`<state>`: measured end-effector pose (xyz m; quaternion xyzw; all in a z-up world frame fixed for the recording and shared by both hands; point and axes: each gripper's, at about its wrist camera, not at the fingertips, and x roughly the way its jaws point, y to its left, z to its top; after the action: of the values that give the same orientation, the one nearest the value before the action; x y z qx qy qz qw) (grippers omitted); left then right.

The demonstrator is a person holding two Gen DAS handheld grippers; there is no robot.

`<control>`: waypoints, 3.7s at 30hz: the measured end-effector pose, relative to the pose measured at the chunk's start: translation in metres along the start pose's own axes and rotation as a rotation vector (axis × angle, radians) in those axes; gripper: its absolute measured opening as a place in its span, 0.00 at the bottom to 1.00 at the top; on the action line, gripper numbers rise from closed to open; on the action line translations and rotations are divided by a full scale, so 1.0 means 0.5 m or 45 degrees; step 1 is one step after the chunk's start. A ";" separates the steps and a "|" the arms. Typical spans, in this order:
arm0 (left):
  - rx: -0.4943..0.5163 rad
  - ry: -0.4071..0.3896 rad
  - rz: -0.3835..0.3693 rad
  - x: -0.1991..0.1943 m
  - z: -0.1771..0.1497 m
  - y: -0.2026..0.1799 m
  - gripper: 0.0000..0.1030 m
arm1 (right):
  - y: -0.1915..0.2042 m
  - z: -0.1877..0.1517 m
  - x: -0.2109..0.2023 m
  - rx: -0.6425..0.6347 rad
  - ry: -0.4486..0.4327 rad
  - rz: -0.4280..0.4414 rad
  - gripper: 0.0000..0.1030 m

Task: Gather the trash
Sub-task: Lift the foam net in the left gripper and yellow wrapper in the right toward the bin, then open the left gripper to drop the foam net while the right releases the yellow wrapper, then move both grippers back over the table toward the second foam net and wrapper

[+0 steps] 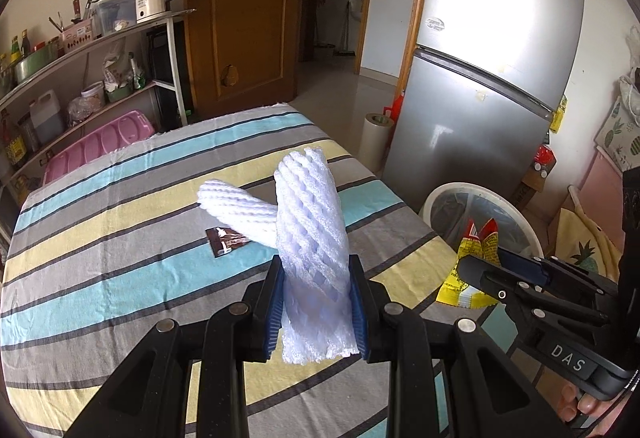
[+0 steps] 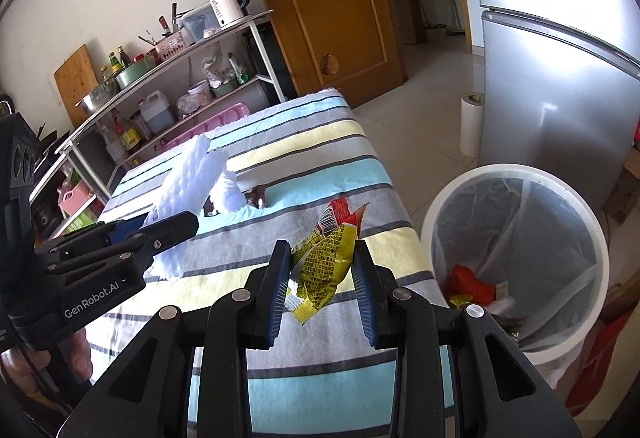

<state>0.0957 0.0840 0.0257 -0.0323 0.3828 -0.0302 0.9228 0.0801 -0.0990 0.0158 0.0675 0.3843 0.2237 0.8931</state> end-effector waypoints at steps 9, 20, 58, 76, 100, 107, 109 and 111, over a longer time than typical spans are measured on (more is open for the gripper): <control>0.112 0.005 -0.106 0.032 0.025 -0.109 0.29 | -0.093 0.012 -0.057 0.087 -0.061 -0.107 0.31; 0.221 0.057 -0.219 0.097 0.039 -0.245 0.29 | -0.212 0.017 -0.099 0.190 -0.092 -0.238 0.31; 0.254 0.186 -0.213 0.217 0.033 -0.340 0.50 | -0.356 -0.006 -0.033 0.293 0.051 -0.425 0.50; 0.170 0.075 -0.142 0.122 0.029 -0.248 0.50 | -0.281 0.006 -0.052 0.239 -0.017 -0.346 0.50; -0.179 0.062 0.192 0.061 -0.014 0.141 0.50 | -0.019 0.033 0.108 -0.067 0.135 -0.090 0.50; -0.187 0.083 0.159 0.099 0.001 0.177 0.50 | 0.039 0.041 0.153 -0.159 0.186 -0.073 0.50; -0.151 0.095 0.139 0.118 0.010 0.174 0.50 | 0.047 0.040 0.160 -0.154 0.188 -0.072 0.50; -0.131 0.118 0.143 0.137 0.018 0.167 0.50 | 0.047 0.036 0.160 -0.142 0.190 -0.069 0.50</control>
<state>0.1532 0.1620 -0.0233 -0.0569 0.4272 0.0397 0.9015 0.1332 -0.0410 -0.0176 -0.0096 0.4384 0.2251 0.8701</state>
